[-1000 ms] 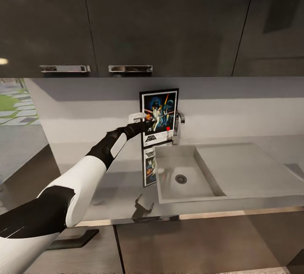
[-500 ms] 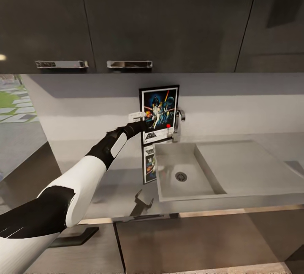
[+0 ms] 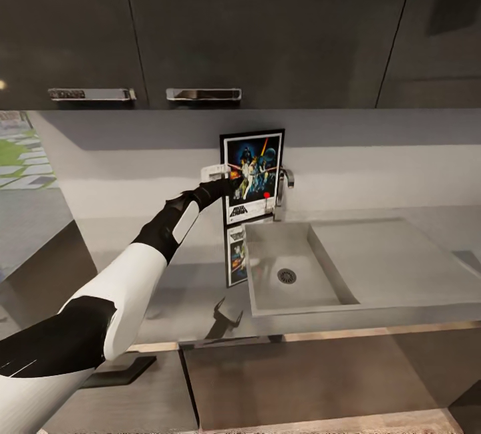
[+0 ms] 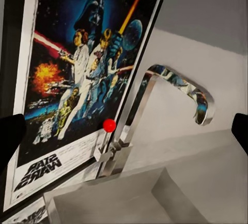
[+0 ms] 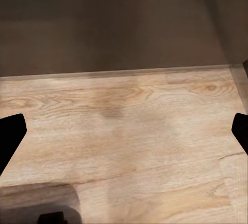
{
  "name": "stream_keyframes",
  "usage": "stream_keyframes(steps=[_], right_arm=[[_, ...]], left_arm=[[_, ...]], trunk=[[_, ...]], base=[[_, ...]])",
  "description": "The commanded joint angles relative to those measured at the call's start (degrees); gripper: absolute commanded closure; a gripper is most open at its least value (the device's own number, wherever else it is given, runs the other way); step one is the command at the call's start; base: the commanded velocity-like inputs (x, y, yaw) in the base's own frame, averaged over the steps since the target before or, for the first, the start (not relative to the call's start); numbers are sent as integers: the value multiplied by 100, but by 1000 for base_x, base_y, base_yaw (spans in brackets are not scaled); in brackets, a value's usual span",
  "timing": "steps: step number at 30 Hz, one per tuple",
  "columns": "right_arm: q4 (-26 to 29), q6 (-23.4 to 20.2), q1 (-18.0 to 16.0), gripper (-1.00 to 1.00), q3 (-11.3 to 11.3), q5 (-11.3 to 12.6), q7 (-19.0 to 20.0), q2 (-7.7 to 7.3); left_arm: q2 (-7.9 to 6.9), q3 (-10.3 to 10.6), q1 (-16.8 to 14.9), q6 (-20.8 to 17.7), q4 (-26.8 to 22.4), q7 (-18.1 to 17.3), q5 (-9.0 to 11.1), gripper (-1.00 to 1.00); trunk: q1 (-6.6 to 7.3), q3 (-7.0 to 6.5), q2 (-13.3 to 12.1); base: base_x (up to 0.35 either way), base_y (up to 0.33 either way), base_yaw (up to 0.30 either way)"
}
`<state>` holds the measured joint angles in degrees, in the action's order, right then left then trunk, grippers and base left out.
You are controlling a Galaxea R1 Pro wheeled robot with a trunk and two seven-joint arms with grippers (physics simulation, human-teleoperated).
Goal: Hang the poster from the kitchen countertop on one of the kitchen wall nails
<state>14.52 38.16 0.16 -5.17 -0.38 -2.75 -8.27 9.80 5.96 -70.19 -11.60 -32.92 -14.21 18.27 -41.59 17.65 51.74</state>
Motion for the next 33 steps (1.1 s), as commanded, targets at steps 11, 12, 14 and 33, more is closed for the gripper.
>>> stream_keyframes(steps=[11, 12, 14, 33], right_arm=[[7, 7, 2, -100, -10, -6, -6, 1], [7, 7, 2, -100, -10, -6, -6, 1], [7, 7, 2, -100, -13, -6, -6, 1], [7, 7, 2, -100, -19, -6, -6, 1]], left_arm=[[-12, 2, -3, -39, -136, -3, 45, -100], [-14, 2, -3, -44, -169, -4, 45, -100], [-31, 0, -3, -60, -271, -8, 45, -100], [-382, -7, -3, -78, -418, -11, 41, -100]], trunk=[[-1, 108, 5], [-1, 118, 5], [-1, 136, 5], [-1, 312, 5]], base=[[0, 0, 0], [0, 0, 0], [0, 0, 0], [0, 0, 0]])
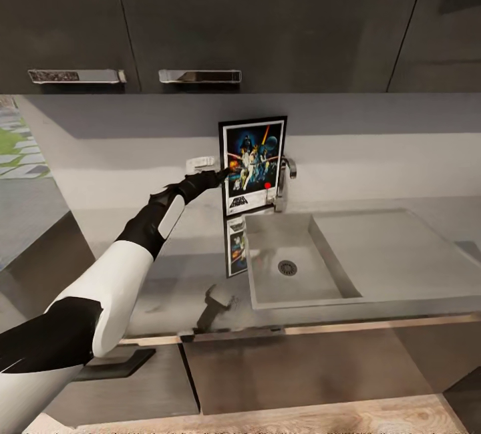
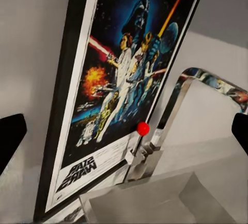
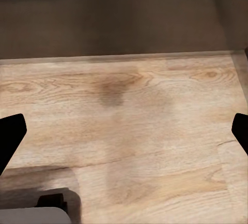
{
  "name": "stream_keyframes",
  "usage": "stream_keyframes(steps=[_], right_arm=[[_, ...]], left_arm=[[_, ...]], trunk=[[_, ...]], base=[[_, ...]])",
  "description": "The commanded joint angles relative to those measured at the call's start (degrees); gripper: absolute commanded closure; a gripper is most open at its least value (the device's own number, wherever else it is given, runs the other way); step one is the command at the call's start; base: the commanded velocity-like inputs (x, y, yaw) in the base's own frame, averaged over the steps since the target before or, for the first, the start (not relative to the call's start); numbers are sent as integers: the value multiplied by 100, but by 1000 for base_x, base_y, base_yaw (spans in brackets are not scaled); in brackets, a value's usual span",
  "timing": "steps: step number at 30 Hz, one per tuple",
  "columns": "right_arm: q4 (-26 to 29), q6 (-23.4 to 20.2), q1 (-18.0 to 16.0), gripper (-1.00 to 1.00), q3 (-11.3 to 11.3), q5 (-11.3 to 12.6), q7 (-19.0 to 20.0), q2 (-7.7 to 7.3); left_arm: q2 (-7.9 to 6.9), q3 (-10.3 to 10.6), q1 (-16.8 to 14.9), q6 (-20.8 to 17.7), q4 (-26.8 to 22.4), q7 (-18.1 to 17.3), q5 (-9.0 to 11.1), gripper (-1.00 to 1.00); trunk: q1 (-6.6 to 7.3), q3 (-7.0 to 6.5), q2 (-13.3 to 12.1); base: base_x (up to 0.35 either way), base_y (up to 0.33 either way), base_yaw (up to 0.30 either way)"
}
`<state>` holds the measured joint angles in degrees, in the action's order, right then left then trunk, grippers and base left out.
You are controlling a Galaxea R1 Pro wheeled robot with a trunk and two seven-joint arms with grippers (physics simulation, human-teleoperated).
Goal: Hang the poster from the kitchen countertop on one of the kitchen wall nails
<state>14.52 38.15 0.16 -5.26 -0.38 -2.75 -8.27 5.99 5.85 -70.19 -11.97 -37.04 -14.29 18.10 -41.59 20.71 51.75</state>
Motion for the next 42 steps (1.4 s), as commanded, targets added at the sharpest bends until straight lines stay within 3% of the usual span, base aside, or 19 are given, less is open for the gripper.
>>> stream_keyframes(steps=[1, 7, 21, 42], right_arm=[[7, 7, 2, -100, -10, -6, -6, 1], [4, -6, 2, -100, -10, -6, -6, 1], [4, -6, 2, -100, -7, -6, -6, 1], [7, 5, 2, -100, -1, -6, -6, 1]], left_arm=[[-26, 4, -3, -41, -7, -3, 59, -100], [-104, 5, -3, -42, 5, -3, 61, -100], [-117, 12, -3, -50, 51, -3, 62, -100], [-115, 12, -3, -51, 73, -3, 62, -100]], trunk=[[-1, 16, 5], [-1, 71, 5], [-1, 192, 5], [-1, 208, 5]], base=[[0, 0, 0], [0, 0, 0], [0, 0, 0], [126, 0, 0]])
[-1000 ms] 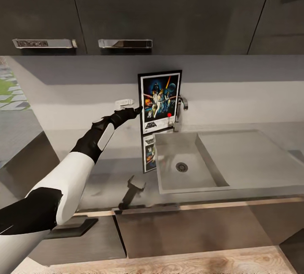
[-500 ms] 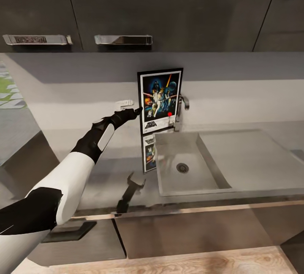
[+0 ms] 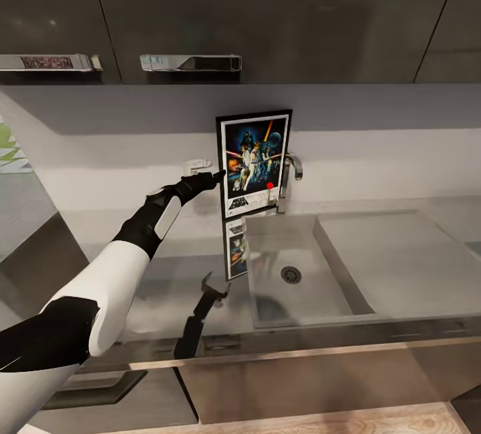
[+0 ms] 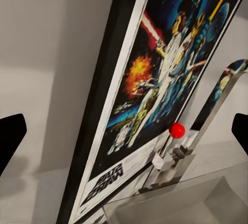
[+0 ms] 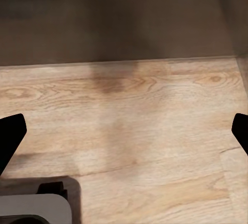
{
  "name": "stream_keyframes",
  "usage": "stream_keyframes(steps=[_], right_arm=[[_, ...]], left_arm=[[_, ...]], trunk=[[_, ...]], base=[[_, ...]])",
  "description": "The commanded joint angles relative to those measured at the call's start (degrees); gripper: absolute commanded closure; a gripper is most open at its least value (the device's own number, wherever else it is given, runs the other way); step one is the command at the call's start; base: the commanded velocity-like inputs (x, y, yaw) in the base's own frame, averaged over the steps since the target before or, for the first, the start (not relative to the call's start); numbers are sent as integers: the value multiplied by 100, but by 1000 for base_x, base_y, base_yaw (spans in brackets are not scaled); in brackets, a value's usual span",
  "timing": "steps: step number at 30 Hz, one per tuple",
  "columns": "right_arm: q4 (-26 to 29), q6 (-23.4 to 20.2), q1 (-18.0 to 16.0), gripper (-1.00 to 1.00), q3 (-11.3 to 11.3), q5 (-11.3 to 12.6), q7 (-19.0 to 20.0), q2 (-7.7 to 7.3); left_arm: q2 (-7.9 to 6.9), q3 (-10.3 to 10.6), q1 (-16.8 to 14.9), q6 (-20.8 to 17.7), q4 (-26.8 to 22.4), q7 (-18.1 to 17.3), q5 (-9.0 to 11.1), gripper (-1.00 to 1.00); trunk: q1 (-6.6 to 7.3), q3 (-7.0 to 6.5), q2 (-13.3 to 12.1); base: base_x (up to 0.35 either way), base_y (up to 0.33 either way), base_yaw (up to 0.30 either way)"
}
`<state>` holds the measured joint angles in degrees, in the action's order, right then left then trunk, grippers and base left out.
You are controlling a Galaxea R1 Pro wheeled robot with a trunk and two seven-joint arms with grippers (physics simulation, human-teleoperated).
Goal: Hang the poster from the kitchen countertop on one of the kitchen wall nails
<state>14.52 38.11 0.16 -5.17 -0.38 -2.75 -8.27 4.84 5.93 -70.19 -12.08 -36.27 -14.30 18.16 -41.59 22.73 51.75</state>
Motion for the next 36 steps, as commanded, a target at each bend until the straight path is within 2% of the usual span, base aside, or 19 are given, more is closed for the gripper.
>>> stream_keyframes(steps=[1, 12, 36], right_arm=[[7, 7, 2, -100, -10, -6, -6, 1], [4, 4, 2, -100, -11, -6, -6, 1], [7, 3, 2, -100, -11, -6, -6, 1]], left_arm=[[-1, 4, -3, -40, -4, -3, 57, -100], [-1, 4, -3, -40, 5, -3, 62, -100], [-1, 4, -3, -39, 9, -3, 58, -100]], trunk=[[-1, 6, 4], [-1, 6, 4], [-1, 6, 4]], base=[[15, 0, 0], [3, 0, -7], [0, 0, -94]])
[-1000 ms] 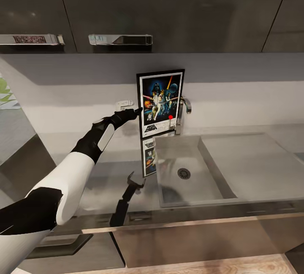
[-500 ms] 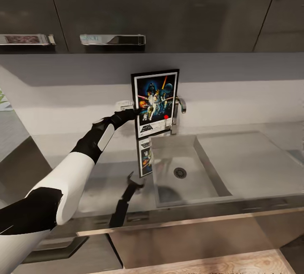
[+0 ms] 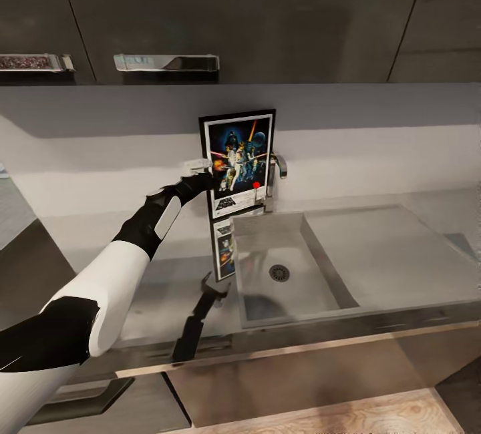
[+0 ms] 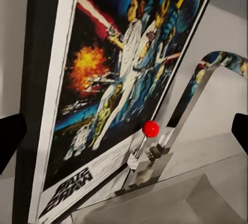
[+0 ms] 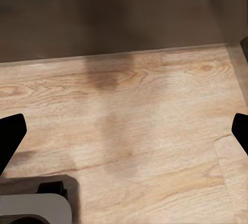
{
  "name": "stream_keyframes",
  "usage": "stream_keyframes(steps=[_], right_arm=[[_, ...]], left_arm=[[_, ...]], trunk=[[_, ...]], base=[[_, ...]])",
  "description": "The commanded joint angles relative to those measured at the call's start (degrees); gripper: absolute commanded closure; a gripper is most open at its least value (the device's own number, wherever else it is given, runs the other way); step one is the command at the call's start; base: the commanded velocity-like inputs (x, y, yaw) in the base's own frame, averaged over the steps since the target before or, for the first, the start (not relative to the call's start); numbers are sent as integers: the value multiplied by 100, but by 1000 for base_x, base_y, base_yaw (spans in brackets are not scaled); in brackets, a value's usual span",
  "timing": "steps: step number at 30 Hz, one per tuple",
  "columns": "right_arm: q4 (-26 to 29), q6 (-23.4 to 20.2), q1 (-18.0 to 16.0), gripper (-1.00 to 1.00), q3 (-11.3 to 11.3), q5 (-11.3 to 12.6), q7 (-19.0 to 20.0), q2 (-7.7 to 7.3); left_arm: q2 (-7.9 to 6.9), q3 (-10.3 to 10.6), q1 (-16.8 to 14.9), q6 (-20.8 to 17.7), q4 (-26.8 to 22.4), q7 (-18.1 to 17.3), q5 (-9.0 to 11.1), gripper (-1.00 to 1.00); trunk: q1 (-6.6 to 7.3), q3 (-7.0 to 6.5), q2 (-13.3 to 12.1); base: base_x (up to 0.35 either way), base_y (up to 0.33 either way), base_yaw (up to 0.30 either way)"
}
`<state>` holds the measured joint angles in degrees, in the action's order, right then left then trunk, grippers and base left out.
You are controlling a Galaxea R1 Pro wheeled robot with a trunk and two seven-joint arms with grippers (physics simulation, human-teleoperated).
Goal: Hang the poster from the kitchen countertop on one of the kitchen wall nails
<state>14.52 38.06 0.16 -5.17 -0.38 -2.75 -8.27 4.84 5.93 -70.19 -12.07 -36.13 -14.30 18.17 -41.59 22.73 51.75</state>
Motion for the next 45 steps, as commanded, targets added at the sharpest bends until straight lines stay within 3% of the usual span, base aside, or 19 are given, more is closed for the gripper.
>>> stream_keyframes(steps=[1, 45], right_arm=[[7, 9, 2, -100, -10, -5, -6, 1], [7, 9, 2, -100, -10, -5, -6, 1]], left_arm=[[-1, 5, -3, -41, -4, -3, 57, -100], [-1, 5, -3, -38, -9, 3, 56, -100]], trunk=[[-1, 6, 4], [-1, 6, 4]], base=[[0, 0, -82], [33, 0, -7]])
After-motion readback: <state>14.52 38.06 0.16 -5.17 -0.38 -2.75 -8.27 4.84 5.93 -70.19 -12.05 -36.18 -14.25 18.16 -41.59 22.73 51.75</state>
